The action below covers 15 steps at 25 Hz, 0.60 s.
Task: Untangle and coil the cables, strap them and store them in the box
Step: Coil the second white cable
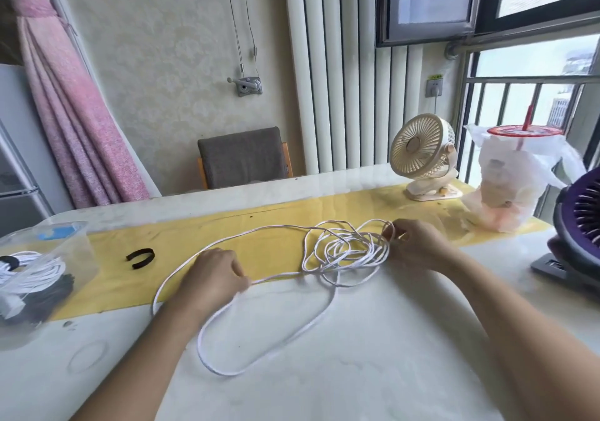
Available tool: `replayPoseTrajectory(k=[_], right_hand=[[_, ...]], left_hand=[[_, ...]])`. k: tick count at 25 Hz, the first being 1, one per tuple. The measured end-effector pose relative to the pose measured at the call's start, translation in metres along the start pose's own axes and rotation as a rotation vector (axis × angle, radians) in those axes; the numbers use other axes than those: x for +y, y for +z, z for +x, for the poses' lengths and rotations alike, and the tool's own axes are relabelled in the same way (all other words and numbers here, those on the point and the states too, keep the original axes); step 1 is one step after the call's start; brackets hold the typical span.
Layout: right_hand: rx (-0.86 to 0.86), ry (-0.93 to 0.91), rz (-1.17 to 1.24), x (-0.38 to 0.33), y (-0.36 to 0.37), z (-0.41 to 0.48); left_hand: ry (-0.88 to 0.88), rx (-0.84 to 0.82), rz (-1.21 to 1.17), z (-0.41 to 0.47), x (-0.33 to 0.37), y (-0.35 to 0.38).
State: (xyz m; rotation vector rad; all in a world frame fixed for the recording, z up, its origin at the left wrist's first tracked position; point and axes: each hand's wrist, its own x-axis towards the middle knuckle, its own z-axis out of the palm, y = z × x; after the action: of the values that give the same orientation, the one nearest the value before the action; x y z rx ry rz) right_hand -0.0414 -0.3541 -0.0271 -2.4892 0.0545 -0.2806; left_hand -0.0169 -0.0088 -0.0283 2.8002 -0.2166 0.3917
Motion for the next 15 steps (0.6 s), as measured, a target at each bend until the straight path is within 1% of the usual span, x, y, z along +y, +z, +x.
replayPoseTrajectory(k=[2, 3, 5, 7, 8, 9, 10, 11, 12, 15], right_hand=[[0.041, 0.000, -0.067, -0.005, 0.001, 0.001], [0.087, 0.016, -0.093, -0.006, 0.000, 0.003], [0.287, 0.050, -0.095, -0.011, -0.002, 0.010], [0.517, 0.005, -0.043, -0.024, -0.009, 0.013], [0.589, -0.046, -0.014, -0.035, -0.013, 0.015], [0.617, -0.106, 0.020, -0.047, -0.017, 0.015], [0.605, -0.176, 0.082, -0.065, -0.018, 0.015], [0.556, -0.239, 0.184, -0.083, -0.018, 0.012], [0.473, -0.282, 0.310, -0.100, -0.017, 0.007], [0.128, -0.341, 0.680, -0.146, -0.004, -0.007]], left_hand=[[-0.107, 0.049, 0.112, 0.004, -0.019, -0.007], [-0.137, 0.054, 0.095, 0.006, -0.026, -0.008], [-0.174, 0.063, -0.030, 0.006, -0.032, -0.009], [-0.131, 0.145, -0.193, 0.007, -0.026, -0.008], [-0.083, 0.181, -0.279, 0.006, -0.019, -0.008], [-0.023, 0.200, -0.363, 0.002, -0.009, -0.007], [0.028, 0.208, -0.453, -0.001, -0.001, -0.008], [0.072, 0.200, -0.548, -0.004, 0.008, -0.007], [0.099, 0.179, -0.650, -0.007, 0.016, -0.006], [0.110, 0.111, -0.928, -0.016, 0.030, -0.007]])
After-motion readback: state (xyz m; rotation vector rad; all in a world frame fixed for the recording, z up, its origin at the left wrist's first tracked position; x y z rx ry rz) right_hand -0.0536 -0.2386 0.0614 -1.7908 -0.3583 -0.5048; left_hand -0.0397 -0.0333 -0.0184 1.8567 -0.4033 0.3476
